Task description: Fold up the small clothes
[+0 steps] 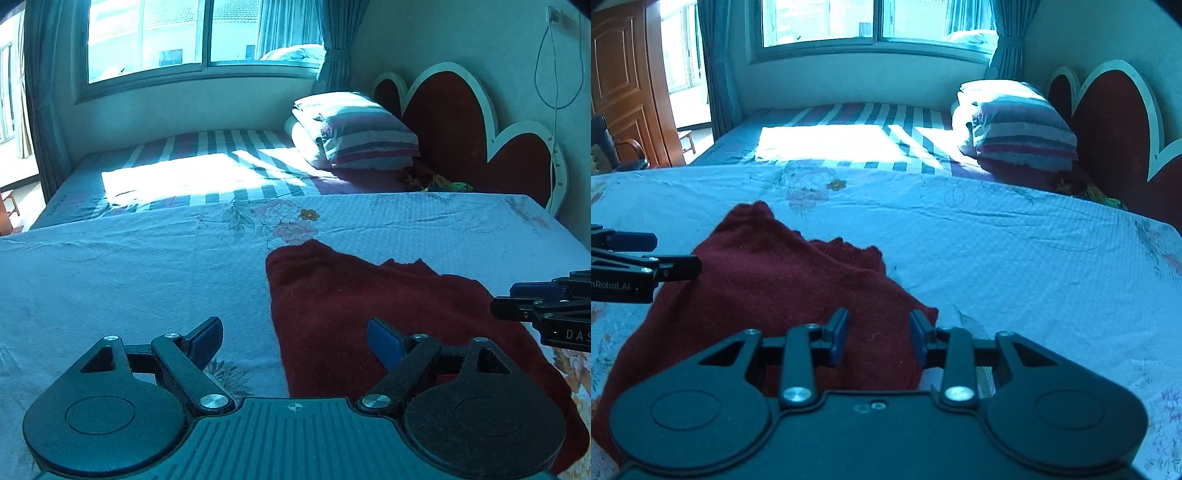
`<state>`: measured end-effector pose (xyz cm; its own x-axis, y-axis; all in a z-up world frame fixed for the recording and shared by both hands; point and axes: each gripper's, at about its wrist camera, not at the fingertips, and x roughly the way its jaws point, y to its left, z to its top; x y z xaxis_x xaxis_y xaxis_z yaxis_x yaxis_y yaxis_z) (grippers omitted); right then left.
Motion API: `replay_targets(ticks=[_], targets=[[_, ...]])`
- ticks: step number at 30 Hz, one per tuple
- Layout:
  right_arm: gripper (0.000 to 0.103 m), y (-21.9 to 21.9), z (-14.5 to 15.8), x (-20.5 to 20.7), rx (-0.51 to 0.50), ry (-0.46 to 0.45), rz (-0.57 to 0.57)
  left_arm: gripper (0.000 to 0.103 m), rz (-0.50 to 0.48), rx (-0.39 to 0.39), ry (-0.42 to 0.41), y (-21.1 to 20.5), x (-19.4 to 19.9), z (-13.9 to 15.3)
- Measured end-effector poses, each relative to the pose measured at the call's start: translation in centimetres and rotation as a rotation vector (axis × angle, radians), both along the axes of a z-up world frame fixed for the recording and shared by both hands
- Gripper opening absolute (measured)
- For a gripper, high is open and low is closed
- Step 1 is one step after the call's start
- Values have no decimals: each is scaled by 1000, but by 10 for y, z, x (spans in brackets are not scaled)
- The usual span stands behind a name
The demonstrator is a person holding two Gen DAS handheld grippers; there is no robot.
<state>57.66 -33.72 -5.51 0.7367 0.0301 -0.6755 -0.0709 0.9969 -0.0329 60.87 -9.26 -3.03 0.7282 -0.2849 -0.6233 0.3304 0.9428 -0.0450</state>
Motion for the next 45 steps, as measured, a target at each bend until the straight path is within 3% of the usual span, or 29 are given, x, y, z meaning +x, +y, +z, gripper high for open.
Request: replay_targets(ticks=[3, 5, 6, 8, 9, 11, 13, 14, 16, 20, 25, 31, 34, 37, 40, 45], targets=[[40, 3, 0, -28, 14, 8, 35, 86, -19, 84, 41, -4, -15, -24], [46, 9, -26, -29, -41, 81, 52, 89, 8, 49, 41, -1, -14, -32], [50, 7, -29, -30, -29, 59, 35, 88, 17, 36, 64, 1, -11, -27], [46, 3, -20, -26, 11, 83, 0, 87, 23, 40, 40, 3, -19, -14], [39, 4, -12, -30, 13, 63, -2, 87, 10, 37, 23, 4, -28, -7], [40, 6, 5, -49, 2, -17, 19, 87, 3, 34, 2, 8, -47, 1], [43, 8, 11, -65, 23, -38, 51, 87, 6, 44, 28, 9, -60, -6], [43, 12, 6, -71, 4, -28, 71, 87, 1, 72, 57, 6, -61, -15], [44, 18, -21, -65, -83, 85, 67, 88, -17, 131, 98, -4, -65, -39], [47, 3, -31, -65, 33, 91, 13, 88, 20, 90, 92, 1, -74, -42], [48, 6, -27, -67, 10, 96, 26, 88, 15, 118, 95, -2, -76, -37], [48, 5, -4, -103, 34, 7, 30, 88, 6, 112, 71, 2, -98, -21], [48, 2, -5, -118, 62, -26, 35, 88, 10, 120, 89, 2, -102, -30], [48, 4, -35, -107, -2, 93, 19, 89, 31, 91, 99, 5, -100, -42], [53, -8, -44, -107, 80, 73, -10, 92, 50, 88, 114, 8, -100, -38], [54, -24, -22, -123, 185, 24, -18, 92, 50, 68, 101, 30, -114, -28]])
